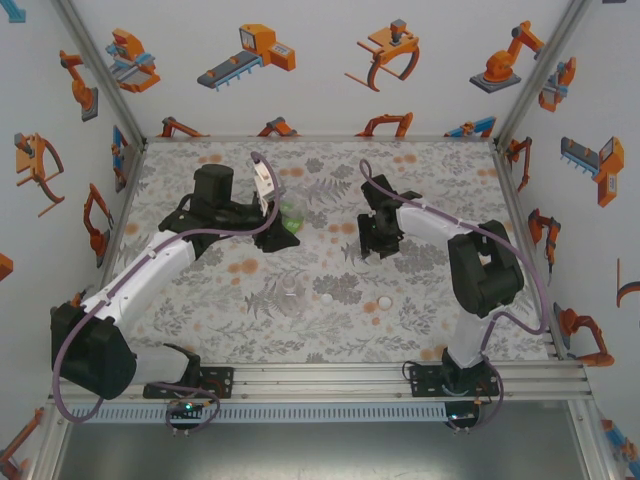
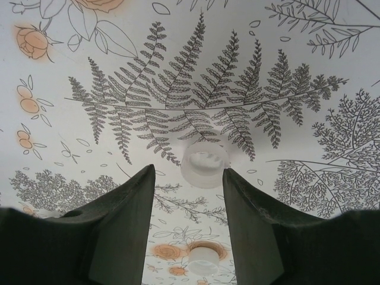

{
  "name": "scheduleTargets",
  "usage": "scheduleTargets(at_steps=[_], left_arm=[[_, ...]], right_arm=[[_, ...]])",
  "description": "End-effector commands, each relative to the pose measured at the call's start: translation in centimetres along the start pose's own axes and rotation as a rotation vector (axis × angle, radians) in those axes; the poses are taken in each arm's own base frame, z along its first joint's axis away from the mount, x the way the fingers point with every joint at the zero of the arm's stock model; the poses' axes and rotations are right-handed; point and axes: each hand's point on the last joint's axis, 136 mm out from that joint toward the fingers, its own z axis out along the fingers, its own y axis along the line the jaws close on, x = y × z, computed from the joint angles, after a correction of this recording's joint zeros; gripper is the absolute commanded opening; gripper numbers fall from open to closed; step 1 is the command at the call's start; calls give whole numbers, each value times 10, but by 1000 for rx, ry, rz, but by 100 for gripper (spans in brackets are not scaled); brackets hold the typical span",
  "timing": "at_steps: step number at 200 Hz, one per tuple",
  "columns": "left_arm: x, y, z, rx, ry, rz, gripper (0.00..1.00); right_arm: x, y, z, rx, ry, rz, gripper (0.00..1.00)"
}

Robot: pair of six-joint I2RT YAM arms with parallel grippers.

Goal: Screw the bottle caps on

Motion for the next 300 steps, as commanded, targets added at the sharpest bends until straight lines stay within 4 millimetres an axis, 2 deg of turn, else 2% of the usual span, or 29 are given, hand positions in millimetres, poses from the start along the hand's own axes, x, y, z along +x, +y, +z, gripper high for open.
scheduleTargets(at_steps=[1,199,224,244,271,300], left_arm=[[-12,-3,-1,14,-15,38,1],[-8,-1,2,14,-4,30,1],[-8,-1,2,15,-3,30,1],[-7,-1,2,15,-1,28,1],[-7,0,3,16,0,26,1],[-6,1,3,13,4,25,1]], right_arm=[[-5,-4,-16,19,-27,5,48],[15,-9,15,32,48,13,45],[16,-10,18,30,51,14,40],[17,-8,19,20,53,18,30],[15,3,17,-44,43,42,19],[4,38,9,-248,-1,96,16]])
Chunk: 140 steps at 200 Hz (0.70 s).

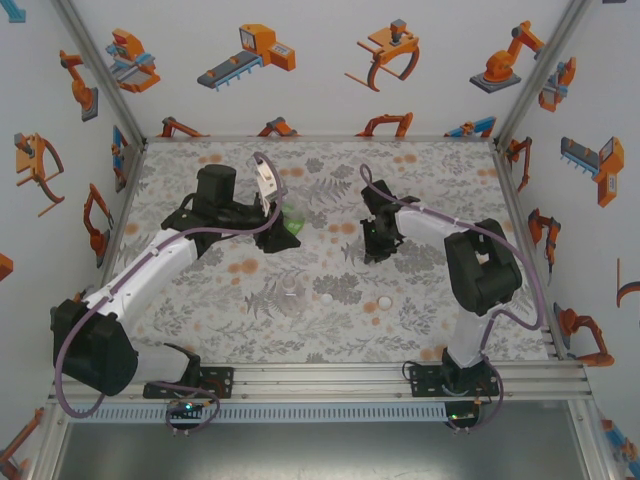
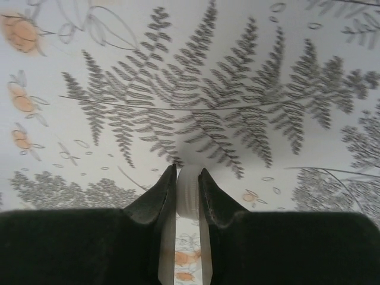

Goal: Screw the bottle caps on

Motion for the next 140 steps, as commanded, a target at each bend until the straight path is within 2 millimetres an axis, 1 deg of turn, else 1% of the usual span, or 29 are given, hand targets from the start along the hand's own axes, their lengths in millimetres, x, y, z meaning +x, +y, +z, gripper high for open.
scheduleTargets(at_steps=[1,16,27,37,48,56,67,75,90,97,108,120,140], left_arm=[[-11,-1,-1,4,-13,39,1],[-10,0,-1,-2,-8,39,1],[-10,0,-2,-9,-7,43,1],[-10,1,-3,-16,-6,44,1],[-10,1,-4,-21,-8,43,1],[-10,1,-4,-26,-10,45,1],[-9,1,-4,-34,-8,45,1],[-10,2,-5,-44,-8,49,1],[-11,1,-7,-62,-2,55,1],[-10,1,-8,-71,3,57,1],[-12,1,-11,-84,6,60,1],[-12,2,-14,-113,13,57,1],[-12,4,-22,-171,17,59,1]], right_arm=[[-6,30,-4,-187,-27,58,16],[-12,52,-9,-336,-48,93,16],[-13,63,-10,-433,-50,121,16],[-12,68,-8,-500,-41,151,17],[-9,67,-4,-531,-31,180,18],[-5,61,1,-522,-21,200,19],[2,48,7,-479,-12,222,23],[8,35,11,-431,-6,236,26],[20,10,15,-325,1,244,27],[25,-2,16,-264,7,243,30],[31,-16,15,-186,13,224,34],[35,-25,13,-134,21,211,37],[33,-30,7,-92,10,199,40]])
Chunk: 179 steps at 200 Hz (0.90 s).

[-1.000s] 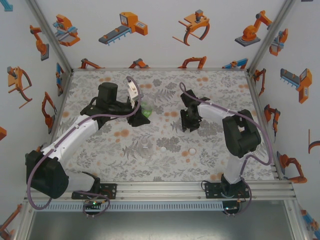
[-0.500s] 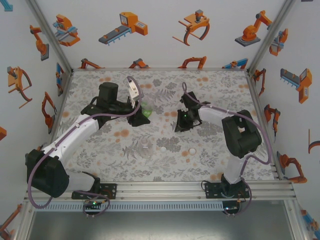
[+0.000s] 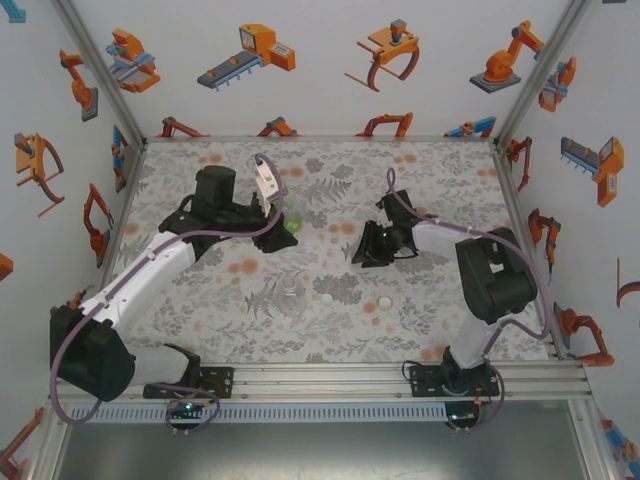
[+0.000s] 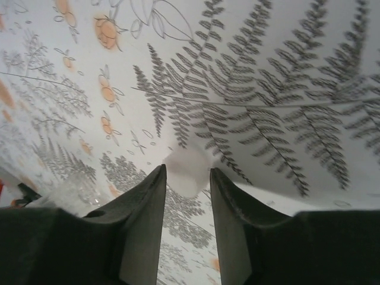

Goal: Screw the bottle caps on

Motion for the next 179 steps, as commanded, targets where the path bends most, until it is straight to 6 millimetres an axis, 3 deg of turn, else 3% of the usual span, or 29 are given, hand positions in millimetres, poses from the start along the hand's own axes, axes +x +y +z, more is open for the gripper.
scheduleTargets(at_steps=[1,50,73,140,179], left_arm=[[-12,-1,-16,-71,-13,38,1],[-6,-1,-33,-150,15,53,1],[2,3,-38,-197,37,90,1],[17,14,-38,-276,34,102,0],[19,13,-37,-270,43,107,0]], right_arm=[[16,-45,-6,223,38,-13,40],[-7,-22,-34,335,-53,-136,50],[-15,-4,-38,387,-89,-217,54],[-7,33,-8,423,-56,-343,51],[1,32,8,458,-29,-367,49]])
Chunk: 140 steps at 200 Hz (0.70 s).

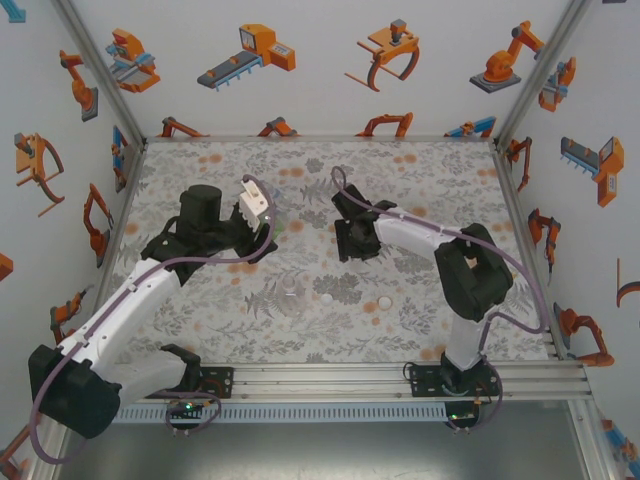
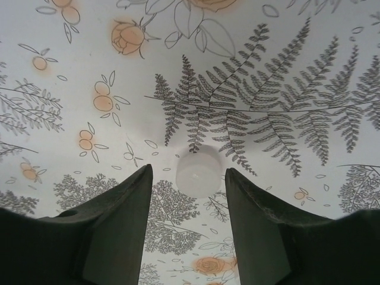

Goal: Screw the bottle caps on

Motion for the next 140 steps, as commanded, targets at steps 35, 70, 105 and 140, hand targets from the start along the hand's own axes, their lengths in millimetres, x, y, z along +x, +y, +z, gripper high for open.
scheduleTargets(at_steps=[35,70,105,140], left_arm=[[-14,-1,-5,3,-39,46,0],[-16,-3,-6,13,-47,46,0],[-17,-4,-7,19,-52,41,0],[-17,-5,-6,26,-53,39,0]], right_arm=[[10,-4,8,66,35,-29,46],[14,1,9,46,48,-28,43],[16,3,10,37,55,-24,40],[19,5,13,25,69,-23,38]])
